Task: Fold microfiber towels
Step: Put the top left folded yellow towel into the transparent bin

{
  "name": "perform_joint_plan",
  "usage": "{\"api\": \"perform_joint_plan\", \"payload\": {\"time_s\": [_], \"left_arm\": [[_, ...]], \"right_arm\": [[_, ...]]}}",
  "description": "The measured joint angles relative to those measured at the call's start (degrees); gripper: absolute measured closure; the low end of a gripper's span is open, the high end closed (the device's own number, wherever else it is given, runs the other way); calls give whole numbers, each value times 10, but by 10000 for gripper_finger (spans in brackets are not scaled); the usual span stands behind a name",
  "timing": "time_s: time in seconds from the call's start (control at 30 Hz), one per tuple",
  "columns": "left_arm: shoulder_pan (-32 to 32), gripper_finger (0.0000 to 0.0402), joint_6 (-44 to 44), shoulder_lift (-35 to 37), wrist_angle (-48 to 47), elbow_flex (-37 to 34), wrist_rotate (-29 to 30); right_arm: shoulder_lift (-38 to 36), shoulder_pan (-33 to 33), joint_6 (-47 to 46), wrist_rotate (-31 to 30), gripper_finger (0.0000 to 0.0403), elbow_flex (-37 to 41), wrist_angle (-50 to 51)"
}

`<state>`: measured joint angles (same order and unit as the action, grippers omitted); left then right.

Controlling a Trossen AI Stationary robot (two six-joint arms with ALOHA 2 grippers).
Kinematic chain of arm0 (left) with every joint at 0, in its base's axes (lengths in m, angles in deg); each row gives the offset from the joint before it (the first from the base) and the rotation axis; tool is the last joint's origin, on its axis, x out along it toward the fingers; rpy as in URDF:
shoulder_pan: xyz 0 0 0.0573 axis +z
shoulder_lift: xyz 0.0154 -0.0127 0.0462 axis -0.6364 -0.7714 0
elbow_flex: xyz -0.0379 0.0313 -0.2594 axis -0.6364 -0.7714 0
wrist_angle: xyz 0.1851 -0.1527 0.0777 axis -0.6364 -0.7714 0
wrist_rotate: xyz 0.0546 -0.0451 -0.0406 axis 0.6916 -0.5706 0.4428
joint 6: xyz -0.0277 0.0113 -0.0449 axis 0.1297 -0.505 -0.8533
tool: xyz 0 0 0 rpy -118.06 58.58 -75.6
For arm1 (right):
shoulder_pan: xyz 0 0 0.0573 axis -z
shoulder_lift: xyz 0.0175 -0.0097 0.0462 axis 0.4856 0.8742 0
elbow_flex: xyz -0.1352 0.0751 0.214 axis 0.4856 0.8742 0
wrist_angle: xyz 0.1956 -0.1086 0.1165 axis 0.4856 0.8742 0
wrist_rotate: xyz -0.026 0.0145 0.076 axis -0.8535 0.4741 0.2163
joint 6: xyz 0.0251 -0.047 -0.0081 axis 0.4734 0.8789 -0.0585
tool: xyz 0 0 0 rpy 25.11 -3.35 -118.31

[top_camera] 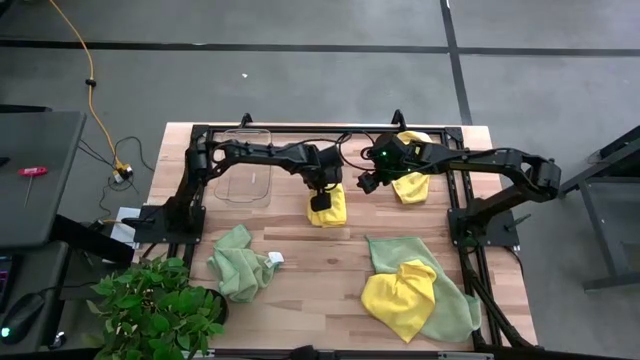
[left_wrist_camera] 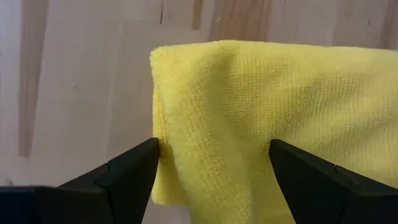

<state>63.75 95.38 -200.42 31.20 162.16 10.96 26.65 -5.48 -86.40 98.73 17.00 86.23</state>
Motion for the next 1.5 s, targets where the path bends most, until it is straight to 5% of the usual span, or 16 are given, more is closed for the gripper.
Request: {"api": "perform_joint_plan", "payload": {"time_s": [0.47, 0.63, 0.9, 1.1, 1.5], "left_arm": [[-18, 145, -10, -23, -7, 2, 25], [-24, 217, -17, -23, -12, 2, 27], [-35, 386, -15, -23, -26, 2, 42], [-28, 393, 4, 13, -52, -4, 53], [38, 397, 92, 242, -105, 0, 118]], "right_arm": [[0, 0, 11, -17, 179, 0, 0], [0, 0, 15, -23, 179, 0, 0], [0, 0, 21, -25, 179, 0, 0], [0, 0, 30, -27, 179, 0, -1], [0, 2, 37, -31, 179, 0, -5]]}}
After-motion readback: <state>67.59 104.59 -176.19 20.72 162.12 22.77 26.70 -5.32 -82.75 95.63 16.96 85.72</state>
